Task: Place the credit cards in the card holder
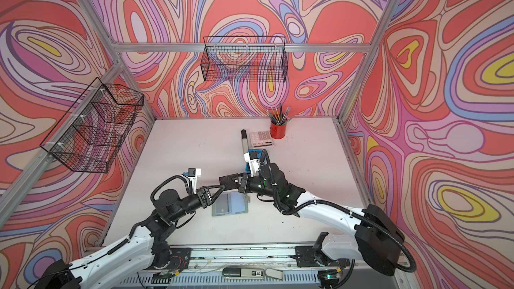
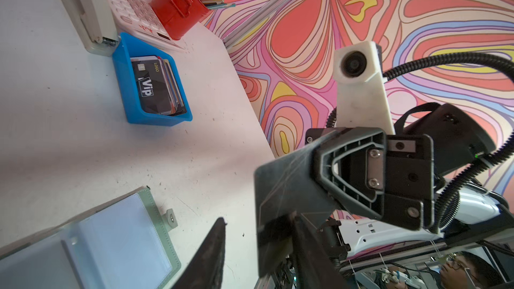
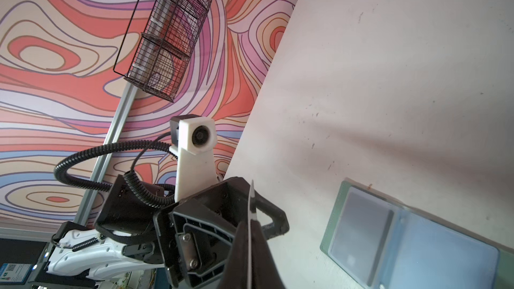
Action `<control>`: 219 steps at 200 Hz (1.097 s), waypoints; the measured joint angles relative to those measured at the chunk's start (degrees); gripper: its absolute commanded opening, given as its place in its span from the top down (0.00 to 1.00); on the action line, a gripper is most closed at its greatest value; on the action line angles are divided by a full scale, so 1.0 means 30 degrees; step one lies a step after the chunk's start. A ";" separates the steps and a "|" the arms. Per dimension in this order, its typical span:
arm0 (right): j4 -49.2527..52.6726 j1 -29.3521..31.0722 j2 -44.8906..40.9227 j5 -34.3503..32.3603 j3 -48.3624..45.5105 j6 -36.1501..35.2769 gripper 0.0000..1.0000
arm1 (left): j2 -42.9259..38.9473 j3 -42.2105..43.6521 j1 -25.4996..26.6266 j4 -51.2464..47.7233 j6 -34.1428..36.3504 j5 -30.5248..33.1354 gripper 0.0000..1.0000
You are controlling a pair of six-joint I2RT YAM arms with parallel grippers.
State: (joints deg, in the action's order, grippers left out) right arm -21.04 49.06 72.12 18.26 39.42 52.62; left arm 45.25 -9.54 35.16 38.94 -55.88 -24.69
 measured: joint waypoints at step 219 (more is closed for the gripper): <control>-0.8947 0.4568 0.2688 -0.7759 -0.2178 0.1231 0.60 | -0.3475 0.0583 -0.0095 0.1880 -0.5187 0.4495 1.00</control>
State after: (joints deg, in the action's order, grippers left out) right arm -47.88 62.76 80.18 -5.02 32.88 56.31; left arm 34.83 -7.79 34.87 44.58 -71.44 -11.20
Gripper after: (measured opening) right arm 0.411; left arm 0.050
